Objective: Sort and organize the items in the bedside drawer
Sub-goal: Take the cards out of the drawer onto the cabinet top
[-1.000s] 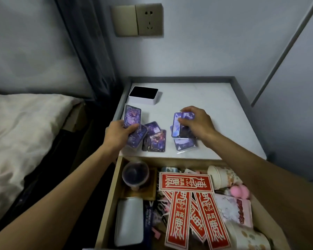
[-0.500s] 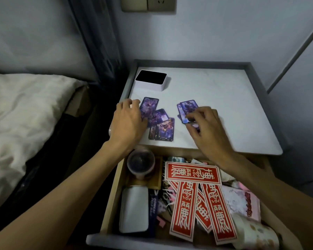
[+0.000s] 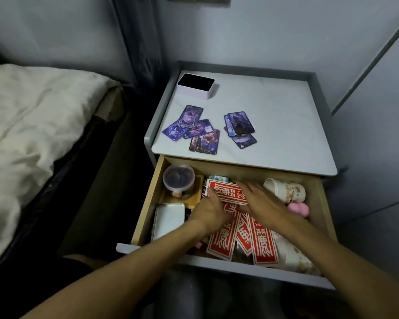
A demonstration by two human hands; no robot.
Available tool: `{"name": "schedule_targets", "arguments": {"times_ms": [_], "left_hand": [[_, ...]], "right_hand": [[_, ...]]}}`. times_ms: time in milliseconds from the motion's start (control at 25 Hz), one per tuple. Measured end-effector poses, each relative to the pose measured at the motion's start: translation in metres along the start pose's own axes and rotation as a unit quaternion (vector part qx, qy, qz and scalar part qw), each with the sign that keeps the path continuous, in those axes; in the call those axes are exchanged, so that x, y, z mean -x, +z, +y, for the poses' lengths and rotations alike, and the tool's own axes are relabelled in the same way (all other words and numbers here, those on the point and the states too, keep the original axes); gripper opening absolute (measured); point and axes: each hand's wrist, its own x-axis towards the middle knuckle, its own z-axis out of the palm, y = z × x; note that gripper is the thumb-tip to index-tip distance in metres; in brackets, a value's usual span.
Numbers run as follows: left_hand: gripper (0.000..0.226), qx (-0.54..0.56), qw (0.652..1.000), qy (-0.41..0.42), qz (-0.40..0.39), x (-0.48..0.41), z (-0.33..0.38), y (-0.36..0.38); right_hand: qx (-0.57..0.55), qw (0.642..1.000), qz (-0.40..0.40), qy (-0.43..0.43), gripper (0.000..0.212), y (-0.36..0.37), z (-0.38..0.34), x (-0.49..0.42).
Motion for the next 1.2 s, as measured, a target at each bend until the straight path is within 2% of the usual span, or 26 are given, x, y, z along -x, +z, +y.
{"name": "schedule_targets", "arguments": {"times_ms": [120, 280, 440, 560, 640, 720, 800, 880, 1080, 1200], "left_hand": [[0.08, 0.024, 0.995, -0.002, 0.101, -0.014, -0.007, 0.018], [0.084, 0.037, 0.99, -0.003, 0.138, -0.016, -0.008, 0.03], [0.074, 0.018, 0.988, -0.021, 0.155, -0.017, -0.003, 0.03], [0.072, 0.121, 0.983, -0.042, 0.132, -0.018, 0.003, 0.028], [0.069, 0.219, 0.967, -0.059, 0.118, -0.018, 0.005, 0.028], [0.056, 0.292, 0.95, -0.071, 0.082, -0.018, 0.005, 0.027], [0.037, 0.332, 0.94, -0.079, 0.014, -0.016, 0.004, 0.023], [0.031, 0.355, 0.931, -0.084, -0.027, -0.014, 0.004, 0.019], [0.037, 0.389, 0.916, -0.059, -0.083, -0.011, 0.005, 0.007], [0.037, 0.337, 0.938, -0.037, -0.07, -0.005, 0.004, -0.002]], "right_hand": [[0.036, 0.999, 0.007, 0.022, 0.08, -0.006, -0.003, -0.01], [0.085, 0.992, 0.079, 0.058, 0.07, -0.02, -0.008, 0.012], [0.03, 0.991, 0.043, 0.122, 0.076, -0.02, -0.013, 0.037], [0.0, 0.987, 0.014, 0.16, 0.083, -0.015, -0.016, 0.039], [-0.025, 0.985, 0.016, 0.17, 0.082, -0.012, -0.017, 0.037], [-0.077, 0.981, 0.027, 0.178, 0.082, -0.012, -0.017, 0.035], [-0.12, 0.975, 0.025, 0.183, 0.082, -0.012, -0.017, 0.032], [-0.188, 0.964, 0.026, 0.186, 0.08, -0.012, -0.017, 0.029], [-0.337, 0.916, 0.088, 0.198, 0.064, -0.011, -0.011, 0.024], [-0.396, 0.891, 0.116, 0.191, 0.062, -0.015, -0.018, 0.024]]}}
